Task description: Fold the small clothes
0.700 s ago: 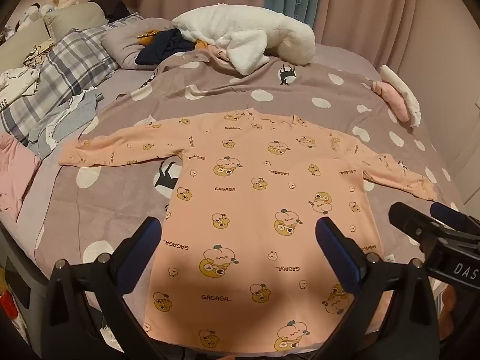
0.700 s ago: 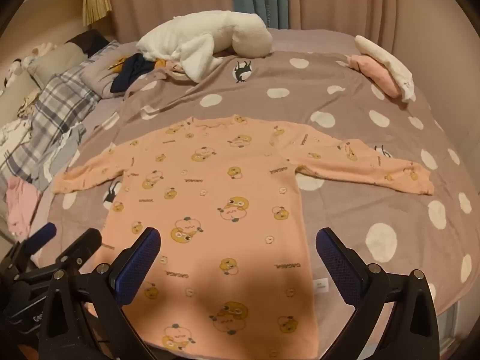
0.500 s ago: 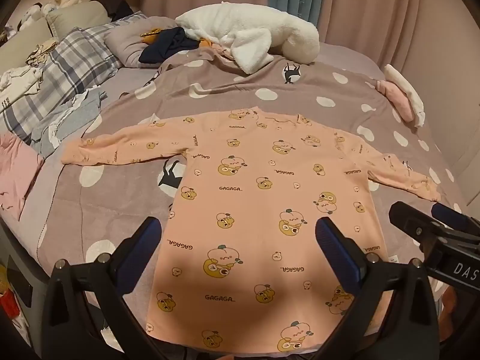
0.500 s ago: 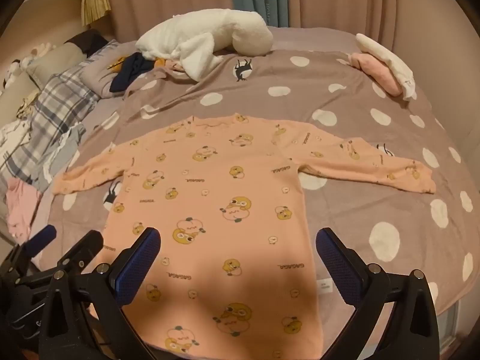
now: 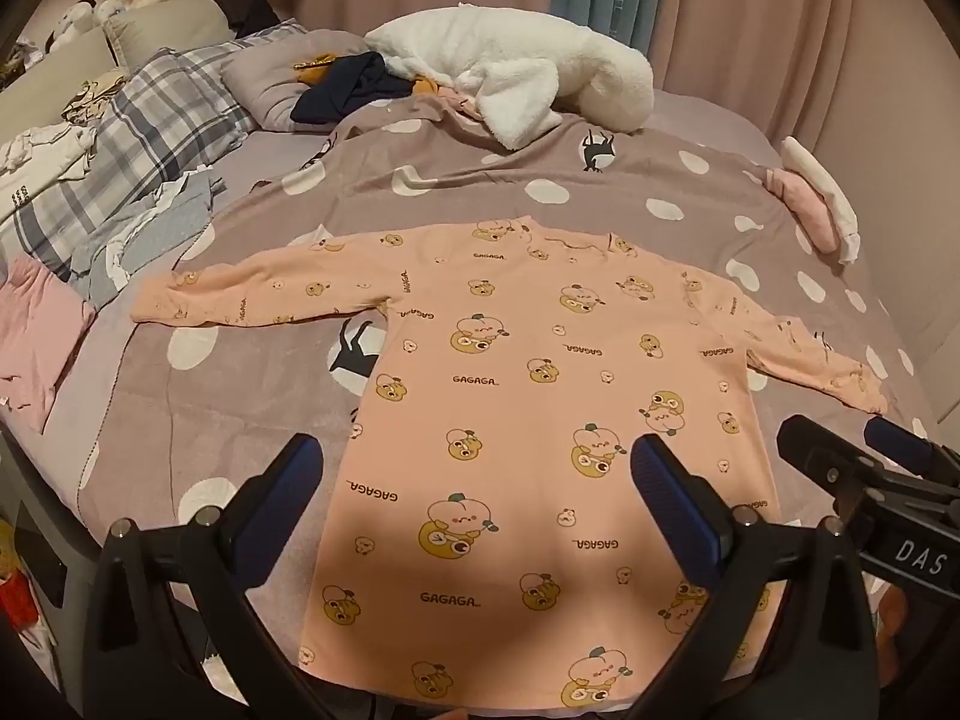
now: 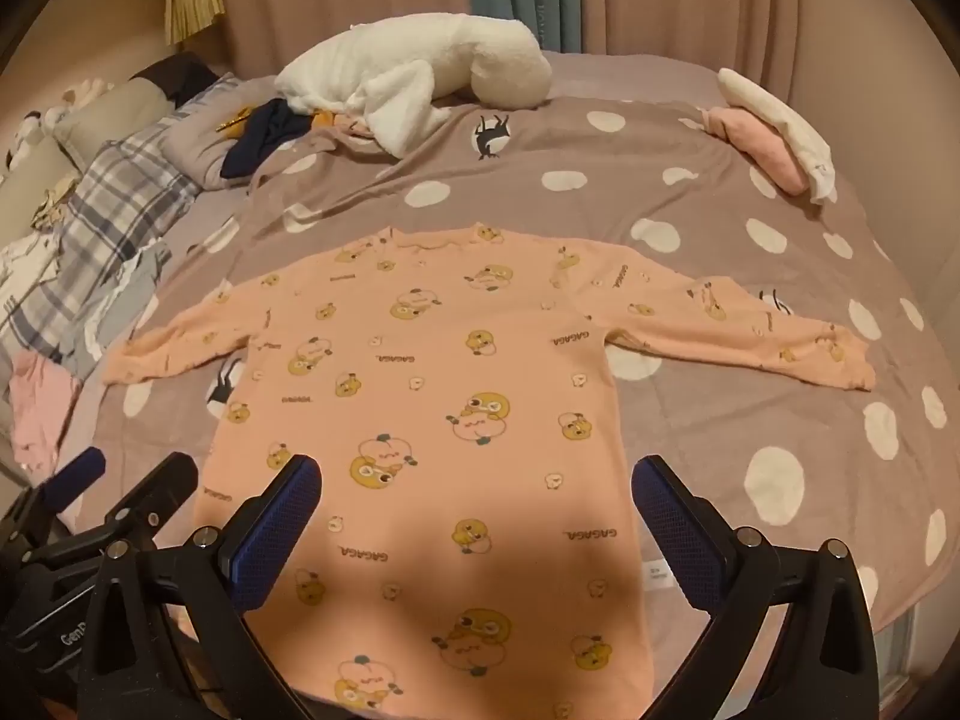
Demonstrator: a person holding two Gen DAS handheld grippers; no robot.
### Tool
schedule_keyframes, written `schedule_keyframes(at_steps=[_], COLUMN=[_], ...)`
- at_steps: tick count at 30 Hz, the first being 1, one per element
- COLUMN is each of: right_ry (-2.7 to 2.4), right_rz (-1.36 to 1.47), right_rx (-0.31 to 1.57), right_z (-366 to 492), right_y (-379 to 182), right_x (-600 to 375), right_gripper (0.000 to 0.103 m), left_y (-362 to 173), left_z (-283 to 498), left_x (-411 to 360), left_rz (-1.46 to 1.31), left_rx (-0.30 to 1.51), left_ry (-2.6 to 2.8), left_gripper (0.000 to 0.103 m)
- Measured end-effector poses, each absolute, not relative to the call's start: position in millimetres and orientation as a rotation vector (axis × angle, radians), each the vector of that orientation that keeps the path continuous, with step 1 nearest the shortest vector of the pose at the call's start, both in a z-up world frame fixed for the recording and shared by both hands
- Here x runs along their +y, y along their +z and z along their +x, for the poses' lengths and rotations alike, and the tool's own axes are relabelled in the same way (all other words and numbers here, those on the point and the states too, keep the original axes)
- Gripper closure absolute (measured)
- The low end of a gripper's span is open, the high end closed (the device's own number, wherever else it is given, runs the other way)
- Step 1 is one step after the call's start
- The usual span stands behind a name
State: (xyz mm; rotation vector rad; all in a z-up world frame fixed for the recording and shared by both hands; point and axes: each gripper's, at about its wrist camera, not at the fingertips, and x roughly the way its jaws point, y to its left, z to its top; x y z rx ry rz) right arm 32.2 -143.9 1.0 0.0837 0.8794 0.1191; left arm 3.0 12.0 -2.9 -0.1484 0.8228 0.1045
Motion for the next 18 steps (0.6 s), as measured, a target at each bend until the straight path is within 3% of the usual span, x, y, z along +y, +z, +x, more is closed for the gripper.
schedule_keyframes(at_steps=[18], right_ry=[0.104], right_rz=[0.049], right_rx=[0.895], right_z=[38.5], right_y=[-3.1], right_x=[-137.9], right_gripper=[0.000], left_y=[-5.9], left_z=[5.3], left_x=[14.5], left_rz=[-0.125], left_rx=[0.835], left_ry=[0.136], left_gripper=[0.000])
